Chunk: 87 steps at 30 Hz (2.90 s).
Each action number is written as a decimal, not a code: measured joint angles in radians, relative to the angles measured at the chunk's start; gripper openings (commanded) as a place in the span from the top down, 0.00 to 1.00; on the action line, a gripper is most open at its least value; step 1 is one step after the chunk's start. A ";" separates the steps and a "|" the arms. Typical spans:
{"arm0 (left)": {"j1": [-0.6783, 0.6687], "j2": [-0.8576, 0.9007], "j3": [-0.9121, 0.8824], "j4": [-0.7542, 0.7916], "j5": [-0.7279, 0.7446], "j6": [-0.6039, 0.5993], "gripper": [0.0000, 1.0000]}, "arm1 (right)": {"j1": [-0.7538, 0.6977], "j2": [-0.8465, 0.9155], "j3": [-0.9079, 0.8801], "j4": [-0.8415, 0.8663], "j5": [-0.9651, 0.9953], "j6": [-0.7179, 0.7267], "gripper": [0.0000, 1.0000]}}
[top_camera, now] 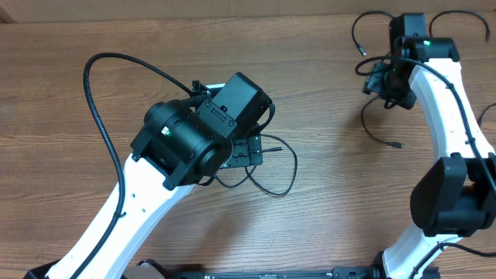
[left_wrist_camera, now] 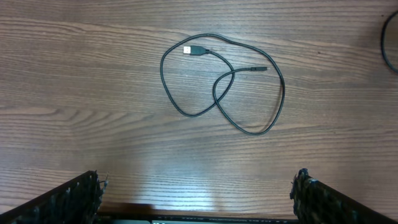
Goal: Untangle cables
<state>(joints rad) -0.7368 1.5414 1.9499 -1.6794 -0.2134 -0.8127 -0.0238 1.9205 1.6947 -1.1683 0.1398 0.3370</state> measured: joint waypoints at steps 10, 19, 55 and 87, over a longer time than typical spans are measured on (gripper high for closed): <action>0.000 0.000 0.000 0.000 0.000 0.000 0.01 | -0.006 0.135 -0.062 0.083 -0.005 0.003 0.41; 0.000 0.000 0.000 0.000 0.000 0.000 0.01 | -0.009 0.244 -0.068 0.102 -0.032 -0.007 0.63; 0.000 0.000 0.000 0.008 0.000 0.000 0.00 | -0.061 0.130 -0.105 0.011 -0.162 -0.034 0.96; 0.000 0.000 0.000 0.018 0.000 0.000 0.00 | -0.061 0.013 -0.183 0.028 -0.262 -0.019 0.33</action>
<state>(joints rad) -0.7368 1.5414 1.9499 -1.6615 -0.2138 -0.8127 -0.0845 1.9331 1.5112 -1.1400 -0.1223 0.3183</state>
